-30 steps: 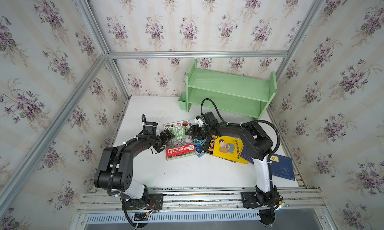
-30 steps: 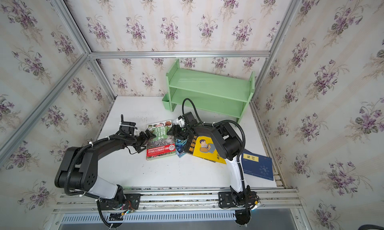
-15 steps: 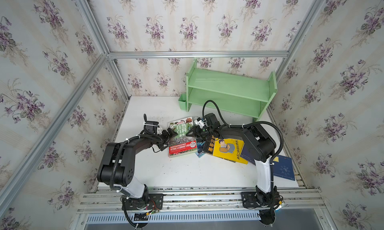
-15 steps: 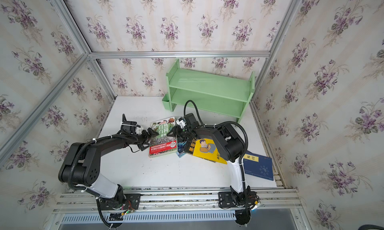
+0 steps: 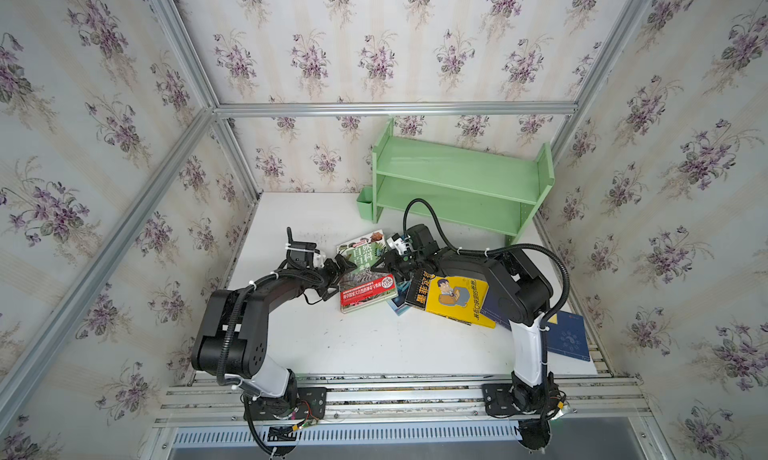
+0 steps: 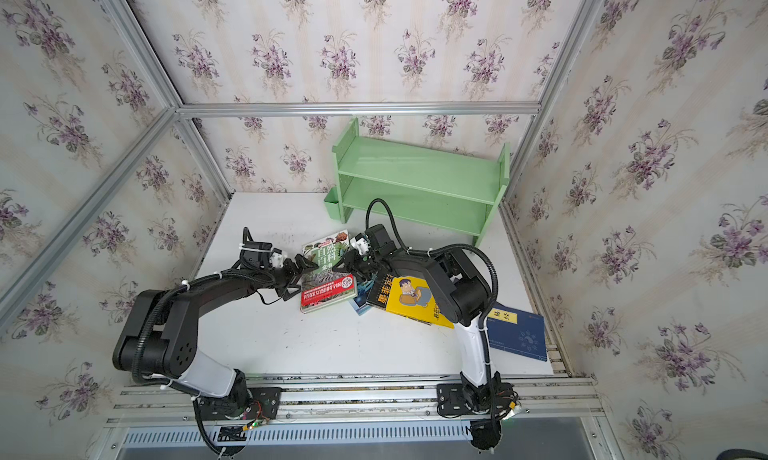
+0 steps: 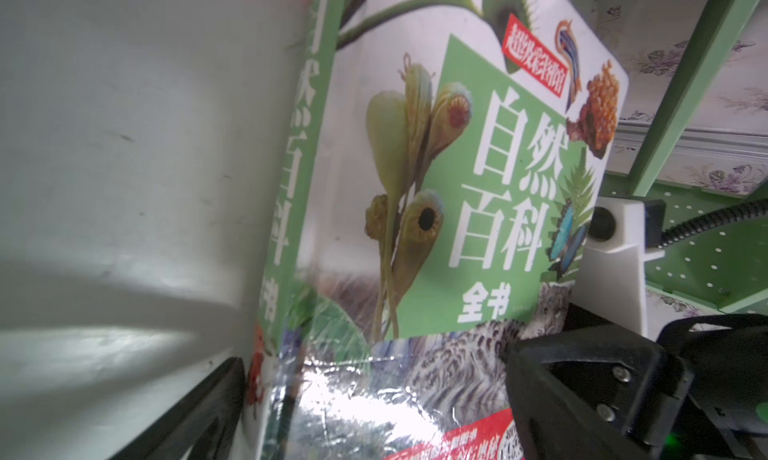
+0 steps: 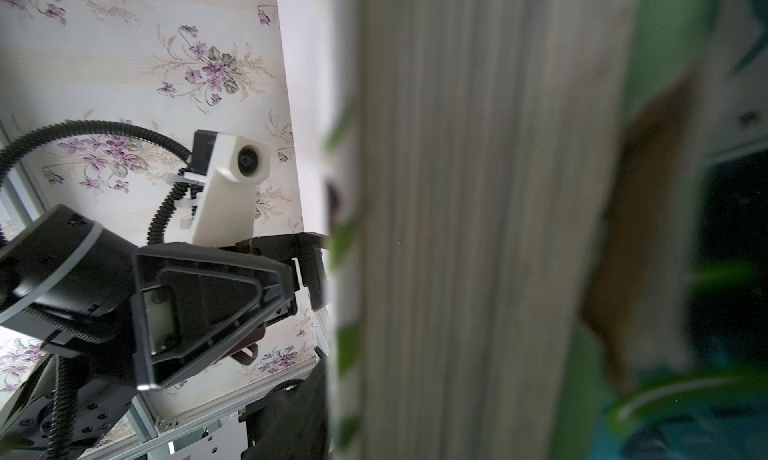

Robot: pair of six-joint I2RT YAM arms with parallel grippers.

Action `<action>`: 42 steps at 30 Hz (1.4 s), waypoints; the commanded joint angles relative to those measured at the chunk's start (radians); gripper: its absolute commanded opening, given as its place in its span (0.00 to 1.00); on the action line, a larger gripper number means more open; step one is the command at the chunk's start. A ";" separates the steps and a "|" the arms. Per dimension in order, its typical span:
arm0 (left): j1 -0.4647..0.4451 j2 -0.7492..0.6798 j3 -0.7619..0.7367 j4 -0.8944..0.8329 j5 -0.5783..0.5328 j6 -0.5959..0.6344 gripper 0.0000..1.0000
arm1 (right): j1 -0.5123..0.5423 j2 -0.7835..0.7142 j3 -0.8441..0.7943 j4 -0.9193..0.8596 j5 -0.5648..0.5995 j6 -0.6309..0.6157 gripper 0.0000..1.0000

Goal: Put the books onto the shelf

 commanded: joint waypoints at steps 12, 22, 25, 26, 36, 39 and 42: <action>0.019 -0.090 -0.062 0.172 0.133 -0.043 1.00 | 0.026 -0.072 0.057 -0.152 0.042 -0.094 0.16; 0.089 -0.253 0.047 -0.056 0.134 0.125 1.00 | -0.027 -0.351 -0.020 -0.354 0.110 -0.179 0.14; 0.092 -0.289 0.076 -0.088 0.168 0.175 1.00 | -0.042 -0.435 -0.035 -0.376 0.097 -0.164 0.13; 0.092 -0.298 0.082 -0.092 0.180 0.187 1.00 | -0.086 -0.459 -0.031 -0.389 0.096 -0.166 0.13; 0.092 -0.330 0.184 -0.105 0.282 0.255 0.99 | -0.195 -0.603 0.074 -0.372 -0.060 -0.117 0.12; 0.092 -0.330 0.206 -0.103 0.300 0.264 0.99 | -0.204 -0.618 0.091 -0.329 -0.081 -0.089 0.13; 0.091 -0.330 0.232 -0.102 0.327 0.266 1.00 | -0.212 -0.618 0.099 -0.280 -0.110 -0.051 0.14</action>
